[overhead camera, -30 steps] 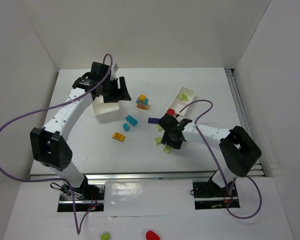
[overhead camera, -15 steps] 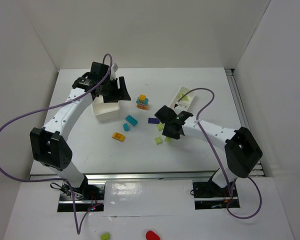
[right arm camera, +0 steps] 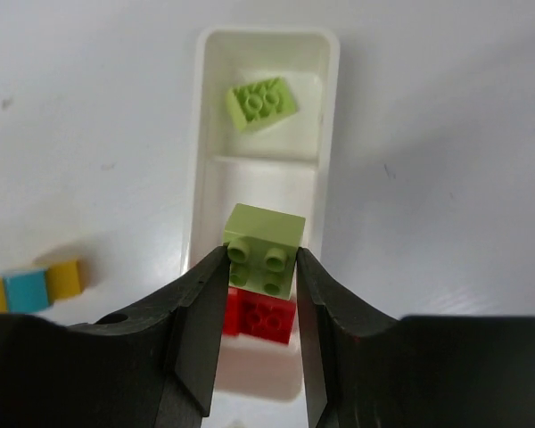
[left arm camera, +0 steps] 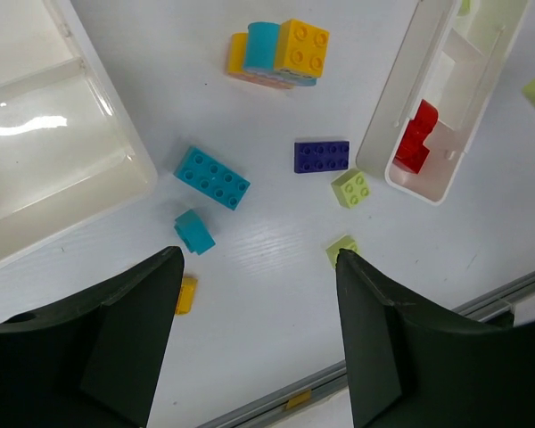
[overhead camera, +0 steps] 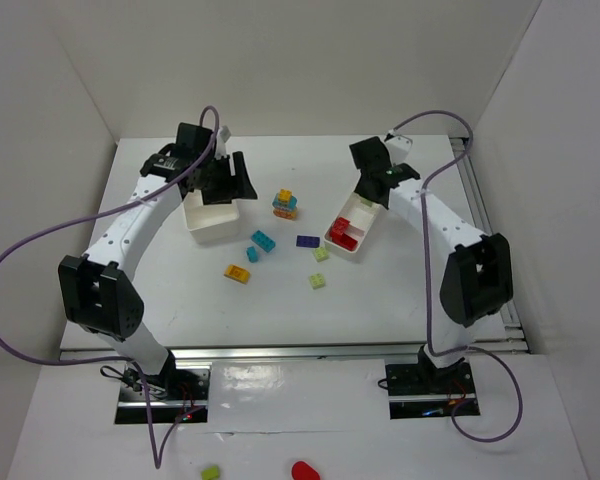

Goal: Sort the legos into containers by color

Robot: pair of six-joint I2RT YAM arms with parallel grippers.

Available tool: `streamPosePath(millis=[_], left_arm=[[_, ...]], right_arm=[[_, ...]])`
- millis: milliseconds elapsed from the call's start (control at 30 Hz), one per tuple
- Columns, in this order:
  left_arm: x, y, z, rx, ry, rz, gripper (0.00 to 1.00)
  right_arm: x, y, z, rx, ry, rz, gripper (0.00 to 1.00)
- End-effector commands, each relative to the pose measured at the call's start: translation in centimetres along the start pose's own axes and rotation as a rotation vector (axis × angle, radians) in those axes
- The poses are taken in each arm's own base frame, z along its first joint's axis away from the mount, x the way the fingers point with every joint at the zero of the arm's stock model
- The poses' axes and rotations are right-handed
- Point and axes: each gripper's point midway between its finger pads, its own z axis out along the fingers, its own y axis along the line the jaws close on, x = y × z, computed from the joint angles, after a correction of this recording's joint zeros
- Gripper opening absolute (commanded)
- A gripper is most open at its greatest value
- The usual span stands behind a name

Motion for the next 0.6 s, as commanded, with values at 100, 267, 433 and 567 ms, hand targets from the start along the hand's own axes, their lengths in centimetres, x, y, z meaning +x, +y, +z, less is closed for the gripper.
streamPosePath(millis=[100,267,433,567], left_arm=[[-1.3,0.0,-2.2,0.01,-0.056,0.017,0.78],[-1.0,-0.1,-2.3,0.016,-0.045,0.015,0.78],[-0.8,-0.1,-2.5,0.012,-0.035,0.012,0.78],[-0.9,0.1,-2.5,0.003,-0.039,0.012,0.78]], right_arm=[[-4.5,0.8,6.1,0.033,-0.07,-0.016,0.42],[-5.6,1.0,9.7,0.049,-0.081,-0.017,0.61],[-7.4,2.1,8.3,0.002,-0.105,-0.017,0.85],[-3.9,3.4,5.2,-0.137,-0.038,-0.056,0.7]])
